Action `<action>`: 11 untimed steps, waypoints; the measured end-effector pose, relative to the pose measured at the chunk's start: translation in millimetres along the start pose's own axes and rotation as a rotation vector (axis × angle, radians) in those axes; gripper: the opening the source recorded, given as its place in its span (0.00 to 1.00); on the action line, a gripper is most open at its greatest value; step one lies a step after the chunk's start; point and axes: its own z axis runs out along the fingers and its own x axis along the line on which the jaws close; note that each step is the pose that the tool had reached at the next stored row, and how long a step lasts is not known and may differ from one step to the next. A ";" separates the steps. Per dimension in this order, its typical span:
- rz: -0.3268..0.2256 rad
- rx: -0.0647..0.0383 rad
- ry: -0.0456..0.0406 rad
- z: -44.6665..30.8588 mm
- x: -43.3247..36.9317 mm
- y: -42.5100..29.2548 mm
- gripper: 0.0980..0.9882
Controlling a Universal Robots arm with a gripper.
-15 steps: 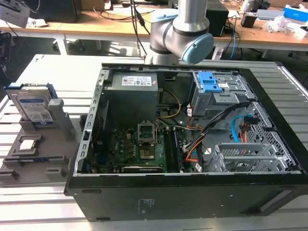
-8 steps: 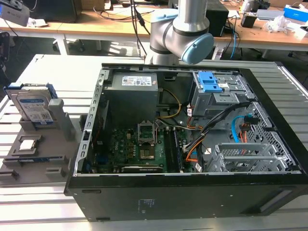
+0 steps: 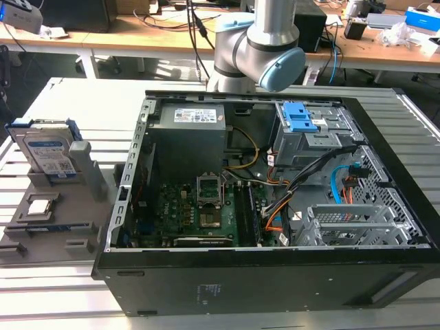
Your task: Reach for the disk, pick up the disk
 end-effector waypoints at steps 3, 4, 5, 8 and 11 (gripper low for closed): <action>-0.001 0.000 0.0001 0.0 0.0 0.0 0.01; -0.001 0.000 0.0001 0.0 0.0 0.0 0.01; -0.002 0.000 0.0001 0.0 0.0 0.0 0.01; -0.003 0.000 0.0002 0.0 0.0 0.0 0.22; -0.004 0.000 0.0002 0.0 0.0 0.0 0.42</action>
